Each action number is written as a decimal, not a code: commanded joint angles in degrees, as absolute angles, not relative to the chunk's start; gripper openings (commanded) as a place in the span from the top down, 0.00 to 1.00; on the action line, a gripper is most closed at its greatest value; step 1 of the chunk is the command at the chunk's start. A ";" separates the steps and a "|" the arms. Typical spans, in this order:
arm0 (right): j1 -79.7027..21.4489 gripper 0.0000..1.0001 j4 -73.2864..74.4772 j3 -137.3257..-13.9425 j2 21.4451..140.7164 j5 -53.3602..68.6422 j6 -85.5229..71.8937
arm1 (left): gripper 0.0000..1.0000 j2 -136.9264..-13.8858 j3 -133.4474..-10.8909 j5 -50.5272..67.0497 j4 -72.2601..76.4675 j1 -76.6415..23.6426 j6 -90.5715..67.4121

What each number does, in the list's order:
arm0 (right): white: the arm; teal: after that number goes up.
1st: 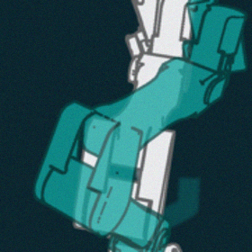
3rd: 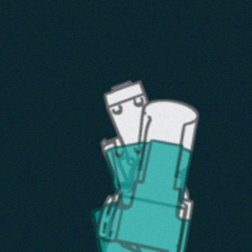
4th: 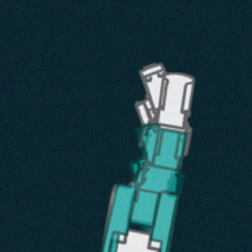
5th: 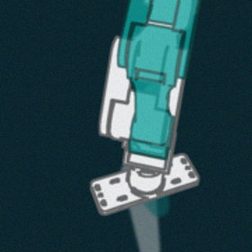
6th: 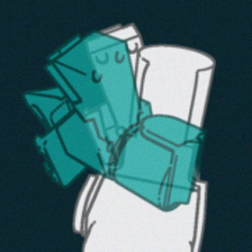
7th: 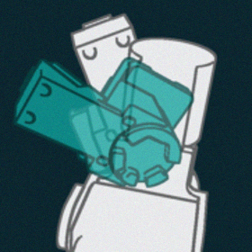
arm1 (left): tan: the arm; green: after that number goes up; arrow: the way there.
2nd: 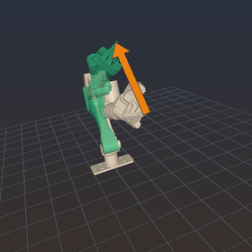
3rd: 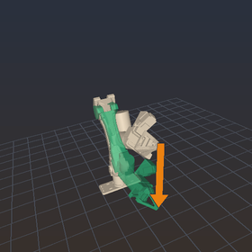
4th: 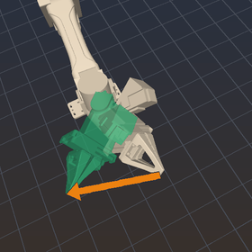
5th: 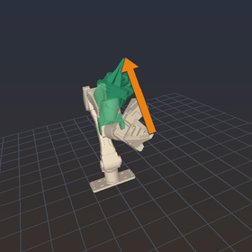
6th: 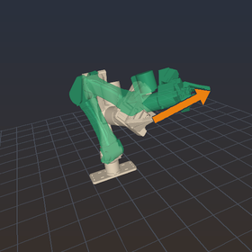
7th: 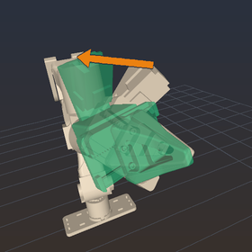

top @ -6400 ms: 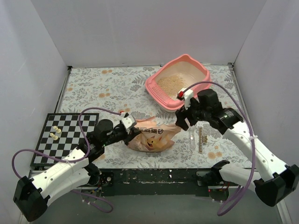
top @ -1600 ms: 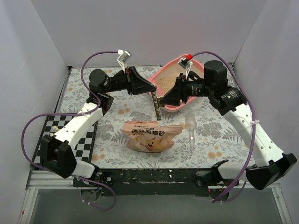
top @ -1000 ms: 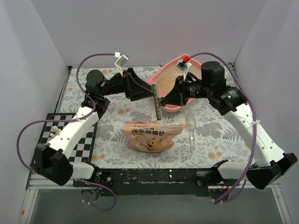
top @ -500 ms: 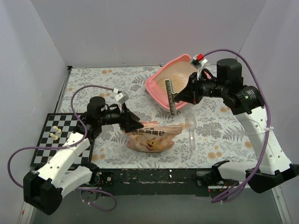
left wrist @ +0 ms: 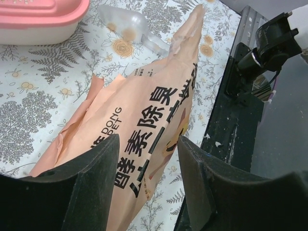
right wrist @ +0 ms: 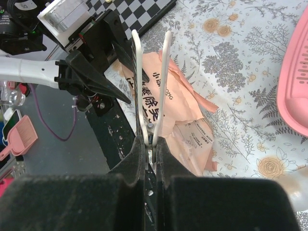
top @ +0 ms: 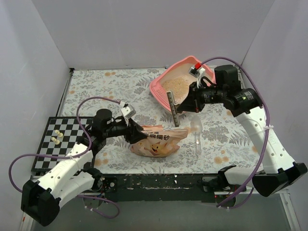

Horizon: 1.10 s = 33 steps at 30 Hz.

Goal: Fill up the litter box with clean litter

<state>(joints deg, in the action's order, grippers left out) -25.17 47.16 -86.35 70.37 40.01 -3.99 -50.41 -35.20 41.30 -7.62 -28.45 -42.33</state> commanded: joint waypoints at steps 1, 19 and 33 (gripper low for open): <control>-26.01 0.99 46.49 -86.48 71.98 42.54 -2.37 | 0.51 -50.36 -33.49 38.50 -5.72 -29.09 -40.34; -36.73 0.99 49.93 -89.82 81.21 38.59 11.50 | 1.00 -53.26 -31.55 37.97 -5.10 -31.46 -40.17; -45.08 0.99 48.60 -87.89 85.16 29.28 20.47 | 1.00 -51.77 -30.50 35.33 -3.87 -32.43 -41.75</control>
